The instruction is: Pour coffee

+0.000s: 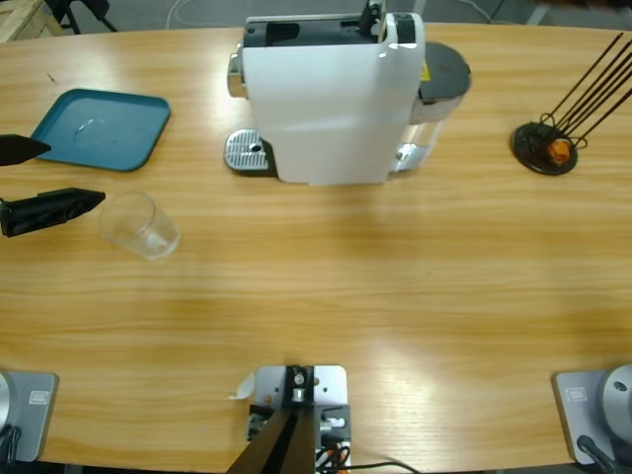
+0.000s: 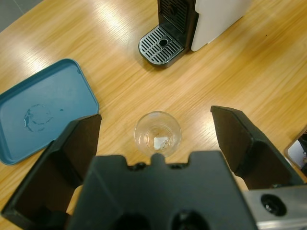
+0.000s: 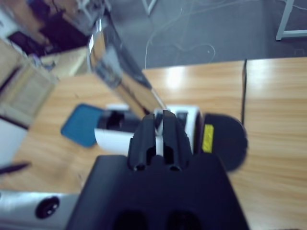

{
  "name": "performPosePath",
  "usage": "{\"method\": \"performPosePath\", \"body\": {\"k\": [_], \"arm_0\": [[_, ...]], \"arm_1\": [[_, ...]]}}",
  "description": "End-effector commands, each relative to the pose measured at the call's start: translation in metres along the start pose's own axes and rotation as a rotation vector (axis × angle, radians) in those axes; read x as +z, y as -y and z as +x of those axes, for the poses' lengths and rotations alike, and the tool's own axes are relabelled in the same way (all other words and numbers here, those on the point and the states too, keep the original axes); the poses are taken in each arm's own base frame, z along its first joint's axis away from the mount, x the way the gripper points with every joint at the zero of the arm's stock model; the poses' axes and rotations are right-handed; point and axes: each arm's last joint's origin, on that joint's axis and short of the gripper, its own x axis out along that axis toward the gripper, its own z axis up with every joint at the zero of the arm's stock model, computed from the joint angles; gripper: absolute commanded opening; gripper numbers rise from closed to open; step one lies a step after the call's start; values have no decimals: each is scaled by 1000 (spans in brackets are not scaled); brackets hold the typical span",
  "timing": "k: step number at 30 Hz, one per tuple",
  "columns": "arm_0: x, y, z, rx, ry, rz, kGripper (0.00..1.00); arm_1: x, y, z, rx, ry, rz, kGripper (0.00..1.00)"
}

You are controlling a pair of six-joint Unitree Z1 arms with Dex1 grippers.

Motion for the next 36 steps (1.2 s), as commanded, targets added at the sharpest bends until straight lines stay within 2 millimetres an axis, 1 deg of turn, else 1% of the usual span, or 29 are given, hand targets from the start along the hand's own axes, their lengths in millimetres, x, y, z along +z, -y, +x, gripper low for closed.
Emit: {"method": "performPosePath", "body": {"k": [1, 4, 5, 6, 8, 11, 14, 16, 18, 22, 25, 29, 33, 34, 36], "arm_0": [[-12, 0, -6, -7, -21, -3, 996], [-14, 0, -3, -6, -38, -1, 997], [-14, 0, -2, -6, -42, -1, 996], [-15, 0, -1, -6, -45, 0, 996], [-18, 0, -1, -6, -52, 0, 996], [-20, 0, -1, -6, -55, 1, 996], [-22, 0, -3, -6, -51, 1, 996], [-23, 0, -3, -5, -47, 0, 996], [-21, 0, -3, -1, -43, -2, 1000], [-22, -1, -4, 3, -42, -3, 1000], [-25, -1, -3, 5, -53, -1, 1000], [-26, -1, -1, 5, -60, -2, 1000], [-25, 0, 0, 5, -65, -1, 1000], [-25, 0, 0, 5, -62, -2, 1000], [-24, 0, 0, 6, -59, -2, 1000]], "arm_1": [[6, -13, 70, -46, 53, 103, 0], [2, -20, 85, -19, 56, 134, 0], [1, -22, 86, -10, 51, 138, 0], [0, -29, 84, 15, 44, 137, 0], [-4, -37, 81, 37, 35, 130, 0], [-12, -43, 89, 38, 20, 125, 0], [-20, -62, 98, 69, 6, 105, 0], [-33, -72, 111, 72, -23, 71, 0], [-52, -74, 125, 53, -64, 44, 0], [-74, -75, 139, 30, -111, 9, 0], [-87, -74, 147, 18, -141, -8, 0], [-110, -70, 157, 14, -197, -25, 0], [-142, -77, 166, 25, -266, -65, 0], [-149, -76, 167, 19, -281, -74, 0], [-155, -72, 168, 14, -302, -83, 0]]}}
